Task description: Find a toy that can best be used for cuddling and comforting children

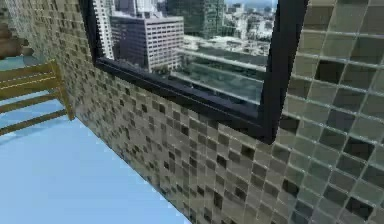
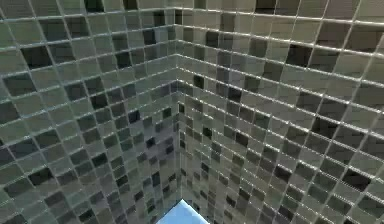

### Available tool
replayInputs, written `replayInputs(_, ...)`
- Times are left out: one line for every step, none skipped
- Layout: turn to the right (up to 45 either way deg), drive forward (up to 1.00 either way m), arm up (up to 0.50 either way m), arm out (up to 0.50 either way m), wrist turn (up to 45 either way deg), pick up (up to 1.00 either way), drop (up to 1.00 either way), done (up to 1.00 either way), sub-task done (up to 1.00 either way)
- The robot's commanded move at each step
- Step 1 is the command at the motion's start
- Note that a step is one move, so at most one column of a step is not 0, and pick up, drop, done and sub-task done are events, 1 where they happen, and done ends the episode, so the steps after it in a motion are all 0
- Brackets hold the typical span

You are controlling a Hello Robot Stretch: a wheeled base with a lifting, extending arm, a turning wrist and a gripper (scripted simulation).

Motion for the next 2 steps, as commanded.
replayInputs(-45.0, 0.0, 0.0, 0.0, 0.0, 0.0, 0.0, 0.0, 0.0)
replayInputs(0.0, 1.0, 0.0, 0.0, 0.0, 0.0, 0.0, 0.0, 0.0)
